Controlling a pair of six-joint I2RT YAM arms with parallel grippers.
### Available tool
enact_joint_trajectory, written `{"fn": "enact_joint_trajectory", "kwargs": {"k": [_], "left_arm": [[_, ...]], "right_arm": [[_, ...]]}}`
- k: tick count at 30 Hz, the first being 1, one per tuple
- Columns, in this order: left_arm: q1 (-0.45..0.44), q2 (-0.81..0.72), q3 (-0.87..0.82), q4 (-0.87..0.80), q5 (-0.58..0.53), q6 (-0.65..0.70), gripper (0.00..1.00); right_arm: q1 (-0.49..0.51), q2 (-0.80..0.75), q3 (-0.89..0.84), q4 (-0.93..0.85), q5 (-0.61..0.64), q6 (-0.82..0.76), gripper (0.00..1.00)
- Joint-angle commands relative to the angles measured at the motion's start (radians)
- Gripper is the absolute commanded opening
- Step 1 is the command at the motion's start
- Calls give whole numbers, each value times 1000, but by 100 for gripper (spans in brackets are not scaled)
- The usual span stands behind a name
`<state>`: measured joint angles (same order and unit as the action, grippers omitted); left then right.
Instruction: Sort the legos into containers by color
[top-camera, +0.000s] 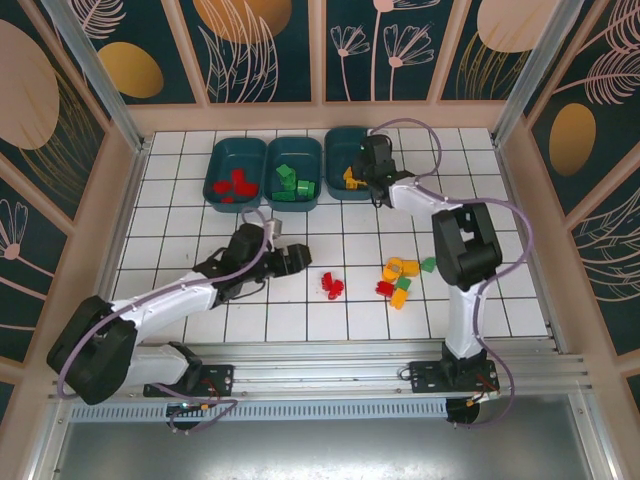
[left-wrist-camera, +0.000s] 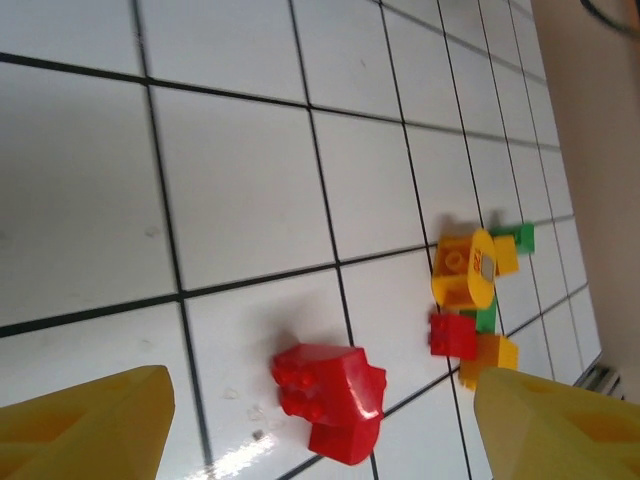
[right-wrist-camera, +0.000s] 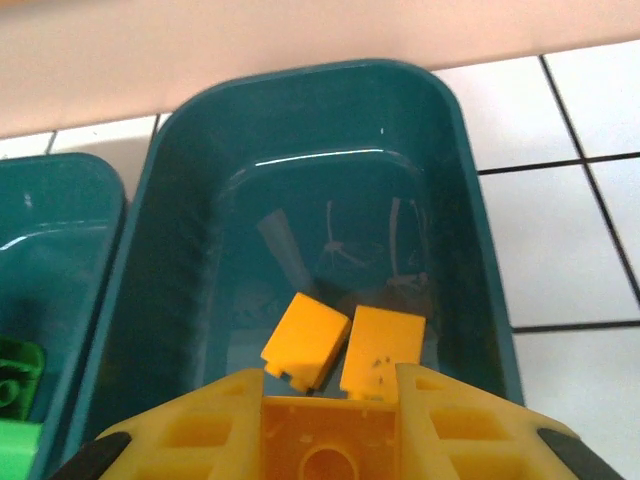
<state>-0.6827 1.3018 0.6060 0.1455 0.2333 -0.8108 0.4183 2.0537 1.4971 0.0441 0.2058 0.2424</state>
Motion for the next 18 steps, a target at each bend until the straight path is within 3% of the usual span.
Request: {"fn": "enact_joint_trajectory", "kwargs": {"k": [1, 5, 8, 12, 18], "left_arm": [[-68, 47, 61, -40, -68, 81, 78], [-120, 103, 96, -65, -75, 114, 77], [-152, 135, 127, -89, -75, 142, 77], [-188, 174, 165, -126, -81, 177, 77], [-212, 212, 174, -136, -100, 203, 75]], "right_arm": [[-16, 79, 120, -69, -47, -41, 25], [-28, 149, 222, -127, -38, -54, 47], [-29, 132, 231, -131, -29, -65, 53], [-26, 47, 165, -106, -25, -63, 56], [0, -209, -153, 14, -38, -10, 59]]}}
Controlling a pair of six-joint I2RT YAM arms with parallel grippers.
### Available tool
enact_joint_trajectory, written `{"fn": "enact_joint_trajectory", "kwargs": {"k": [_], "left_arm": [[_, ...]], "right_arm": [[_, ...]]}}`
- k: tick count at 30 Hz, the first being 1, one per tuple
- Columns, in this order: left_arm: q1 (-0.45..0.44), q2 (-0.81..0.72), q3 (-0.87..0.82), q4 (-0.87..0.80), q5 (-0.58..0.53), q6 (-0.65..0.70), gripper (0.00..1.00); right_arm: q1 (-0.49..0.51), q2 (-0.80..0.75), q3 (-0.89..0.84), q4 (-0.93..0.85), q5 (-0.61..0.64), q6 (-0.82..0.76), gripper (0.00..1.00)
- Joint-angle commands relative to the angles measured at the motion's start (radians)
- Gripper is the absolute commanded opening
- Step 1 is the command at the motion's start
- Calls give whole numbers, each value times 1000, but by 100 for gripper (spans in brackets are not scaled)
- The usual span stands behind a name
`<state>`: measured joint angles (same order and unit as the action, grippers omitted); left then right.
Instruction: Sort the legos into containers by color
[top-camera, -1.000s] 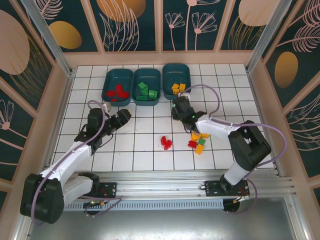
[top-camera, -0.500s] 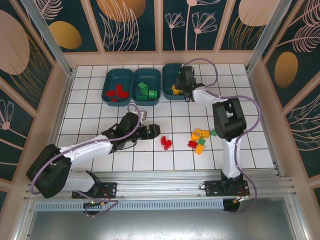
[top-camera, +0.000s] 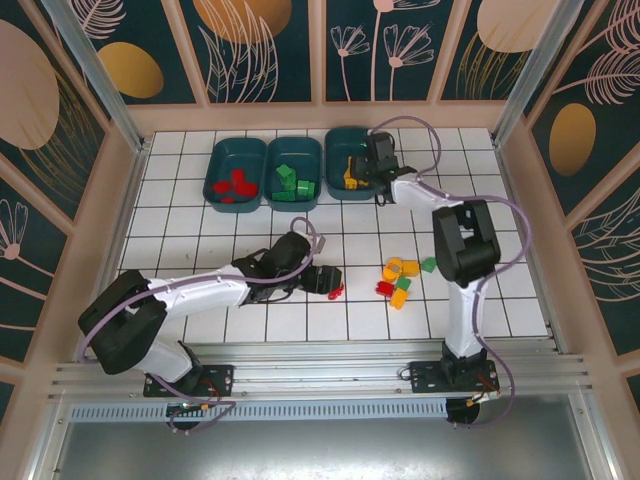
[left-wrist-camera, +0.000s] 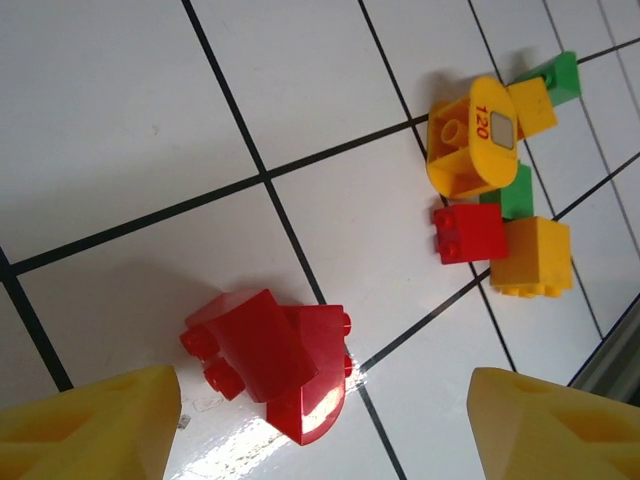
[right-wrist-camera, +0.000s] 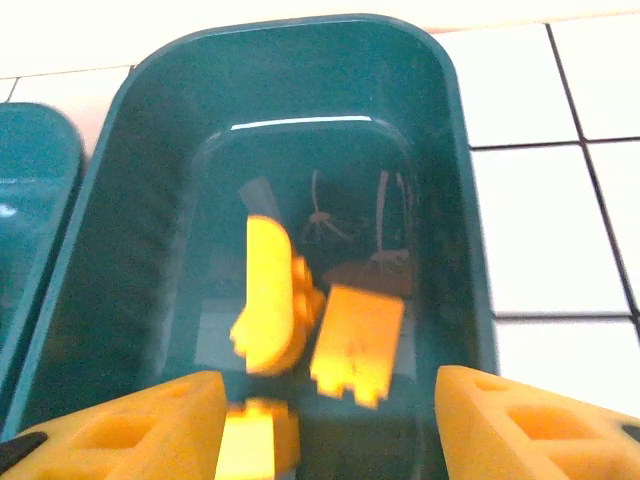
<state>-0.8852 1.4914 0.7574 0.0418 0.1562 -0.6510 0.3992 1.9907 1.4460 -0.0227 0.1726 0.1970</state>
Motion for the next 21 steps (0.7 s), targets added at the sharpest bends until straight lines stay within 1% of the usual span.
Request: {"fn": "enact_joint_trajectory", "kwargs": {"k": [1, 5, 7, 10, 14, 21], "left_arm": [[-16, 29, 23, -33, -27, 47, 75], [-21, 61, 30, -14, -30, 51, 74], [-21, 82, 44, -10, -54, 47, 73], [-21, 132, 77, -7, -77, 26, 67], [-21, 187, 104, -23, -143, -18, 55], [-22, 217, 131, -61, -172, -47, 47]], "right_arm": [[24, -189, -164, 99, -7, 45, 59], [47, -327, -371, 149, -4, 87, 59], [55, -377, -449, 164, -1, 101, 59], [61, -424, -534, 172, -12, 122, 59], [72, -456, -601, 164, -9, 124, 58], [74, -501, -651, 152, 5, 106, 57]]}}
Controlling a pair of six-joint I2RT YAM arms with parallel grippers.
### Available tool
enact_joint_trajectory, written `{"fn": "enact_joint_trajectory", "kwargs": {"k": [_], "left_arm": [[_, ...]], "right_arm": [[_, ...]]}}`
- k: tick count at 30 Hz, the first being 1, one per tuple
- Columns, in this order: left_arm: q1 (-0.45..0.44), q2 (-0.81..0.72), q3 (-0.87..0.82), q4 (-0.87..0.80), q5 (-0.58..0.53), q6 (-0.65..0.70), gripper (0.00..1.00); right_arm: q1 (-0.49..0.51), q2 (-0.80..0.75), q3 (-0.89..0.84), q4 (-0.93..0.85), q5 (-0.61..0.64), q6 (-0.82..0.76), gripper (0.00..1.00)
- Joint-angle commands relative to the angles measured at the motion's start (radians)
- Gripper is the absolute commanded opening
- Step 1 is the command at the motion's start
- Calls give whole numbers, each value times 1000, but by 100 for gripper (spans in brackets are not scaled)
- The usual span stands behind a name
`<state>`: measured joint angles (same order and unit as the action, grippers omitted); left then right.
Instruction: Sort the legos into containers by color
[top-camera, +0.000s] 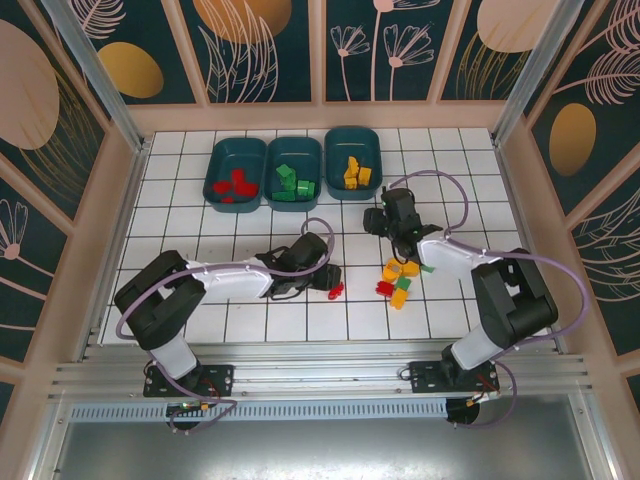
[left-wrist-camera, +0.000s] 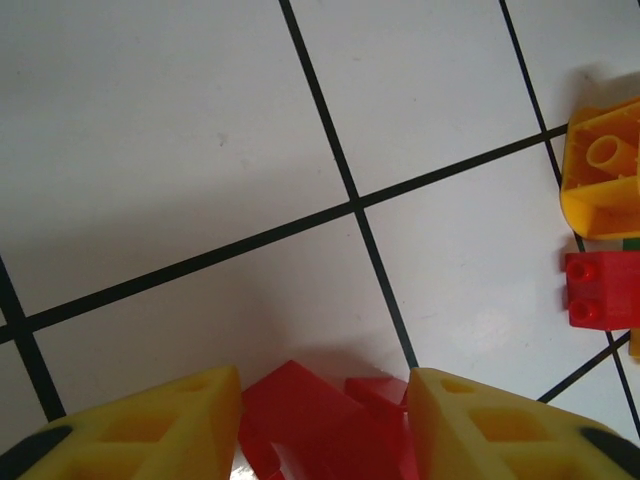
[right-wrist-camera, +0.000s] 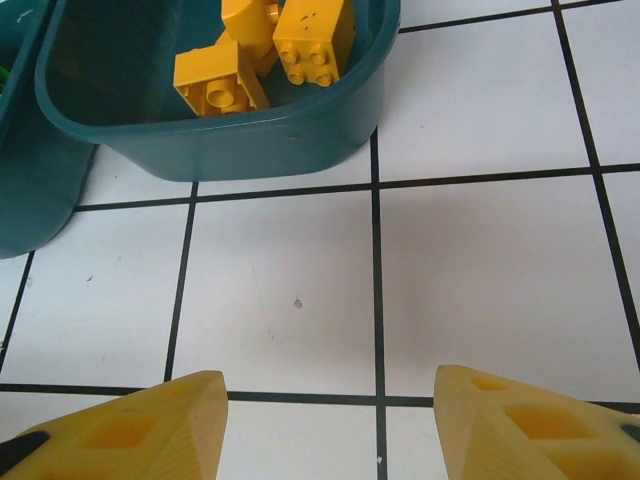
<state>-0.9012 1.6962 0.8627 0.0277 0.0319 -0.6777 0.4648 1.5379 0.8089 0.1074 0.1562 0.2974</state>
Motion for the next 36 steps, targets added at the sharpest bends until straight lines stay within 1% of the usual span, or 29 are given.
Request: {"fn": "enact_joint_trajectory", "kwargs": {"k": [1, 5, 15, 19, 21, 25, 29, 32, 34, 36], "left_arm": [[-5, 12, 28, -58, -53, -23, 46], [-6, 2, 30, -87, -58, -31, 38], [-7, -22, 22, -115, -77, -38, 30], [-5, -27, 29, -123, -83, -37, 19], [-6, -33, 34, -126, -90, -37, 17], [-5, -55, 45, -147, -139, -34, 11], [5, -89, 80, -196, -216, -17, 9], [68, -118, 104, -233, -230, 15, 8], [154, -154, 104, -234, -222, 35, 8], [250, -181, 149, -233, -215, 49, 7]], "right_arm": [[9, -53, -16, 21, 23, 4, 57], [8, -67, -19, 22, 27, 0, 56], [8, -92, -25, 23, 33, 0, 55], [9, -94, -27, 21, 33, 3, 55], [12, -96, -30, 23, 33, 5, 54], [14, -98, -28, 22, 33, 7, 54], [16, -109, -33, 18, 34, 12, 54], [19, -127, -41, 17, 28, 19, 54], [26, -142, -47, 16, 28, 23, 54], [34, -153, -54, 14, 29, 28, 53]]}}
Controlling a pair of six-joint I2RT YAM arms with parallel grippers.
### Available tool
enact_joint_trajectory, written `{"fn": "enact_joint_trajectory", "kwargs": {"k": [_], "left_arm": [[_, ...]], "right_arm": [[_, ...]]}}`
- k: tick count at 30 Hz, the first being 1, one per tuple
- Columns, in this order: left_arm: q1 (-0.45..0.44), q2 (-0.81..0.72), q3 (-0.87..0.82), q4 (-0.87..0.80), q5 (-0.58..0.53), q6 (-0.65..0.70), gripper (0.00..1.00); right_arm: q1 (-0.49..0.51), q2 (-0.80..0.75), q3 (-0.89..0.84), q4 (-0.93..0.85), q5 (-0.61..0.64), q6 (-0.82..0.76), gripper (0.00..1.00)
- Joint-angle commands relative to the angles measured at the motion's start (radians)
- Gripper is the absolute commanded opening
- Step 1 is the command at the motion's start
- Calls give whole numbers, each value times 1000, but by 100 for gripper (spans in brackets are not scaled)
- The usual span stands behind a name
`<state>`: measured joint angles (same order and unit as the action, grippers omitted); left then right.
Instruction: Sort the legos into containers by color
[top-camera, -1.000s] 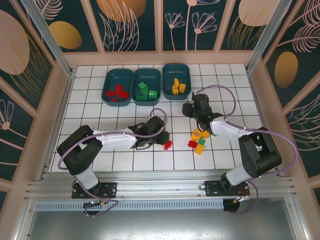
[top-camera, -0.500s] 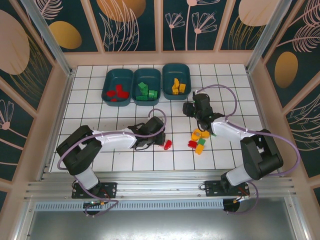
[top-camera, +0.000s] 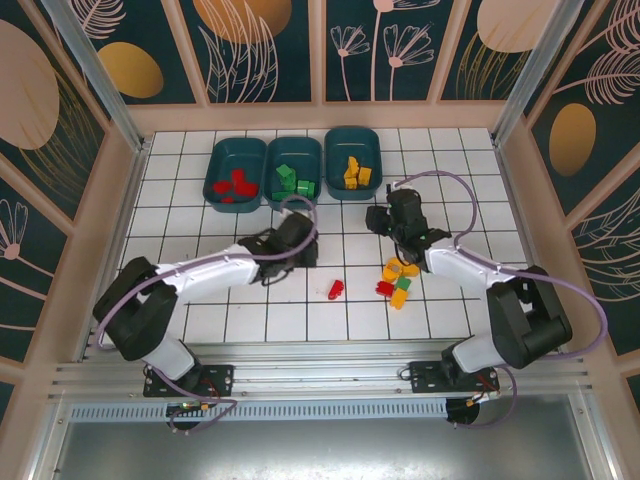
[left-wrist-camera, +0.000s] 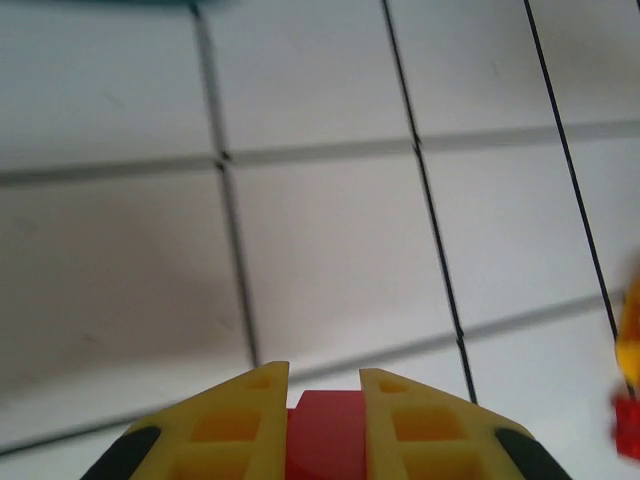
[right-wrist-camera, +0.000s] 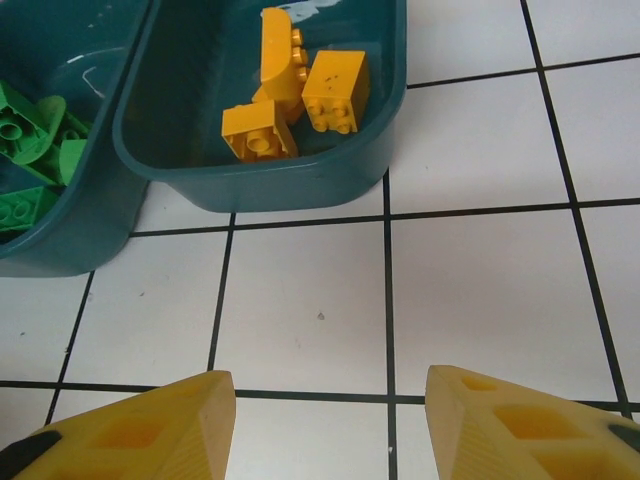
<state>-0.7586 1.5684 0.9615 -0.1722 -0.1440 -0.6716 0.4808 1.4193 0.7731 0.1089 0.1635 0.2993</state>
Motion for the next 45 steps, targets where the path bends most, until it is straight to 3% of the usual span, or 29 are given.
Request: {"fn": "enact_joint_trajectory", "kwargs": {"k": [1, 5, 10, 18, 19, 22, 23, 24, 29, 33, 37, 45], "left_arm": [[162, -60, 68, -35, -40, 49, 7], [350, -12, 156, -15, 3, 47, 7], [523, 184, 308, -23, 53, 46, 1], [617, 418, 512, -101, 88, 64, 1], [620, 423, 515, -99, 83, 67, 5], [628, 421, 534, -102, 81, 80, 31], [627, 412, 538, -97, 93, 88, 44], [626, 398, 540, -92, 108, 96, 51], [627, 276, 506, -55, 153, 104, 72], [627, 119, 381, 9, 223, 70, 73], [605, -66, 111, 169, 326, -7, 74], [514, -397, -348, 304, 296, -103, 77]], "right_arm": [[24, -37, -21, 10, 21, 28, 53], [43, -38, -29, 12, 19, 34, 53], [83, -43, -31, 3, 20, 38, 53], [115, -72, -34, -27, 14, 40, 53], [119, -75, -31, -34, 14, 41, 53], [141, -79, -25, -59, 13, 49, 56], [153, -77, -22, -69, 19, 61, 57], [171, -74, -17, -85, 33, 80, 59], [257, -68, -21, -157, 130, 201, 66], [284, -107, -37, -245, 187, 280, 68], [332, -151, -81, -294, 153, 394, 69], [505, -51, -88, -300, 106, 615, 71]]}}
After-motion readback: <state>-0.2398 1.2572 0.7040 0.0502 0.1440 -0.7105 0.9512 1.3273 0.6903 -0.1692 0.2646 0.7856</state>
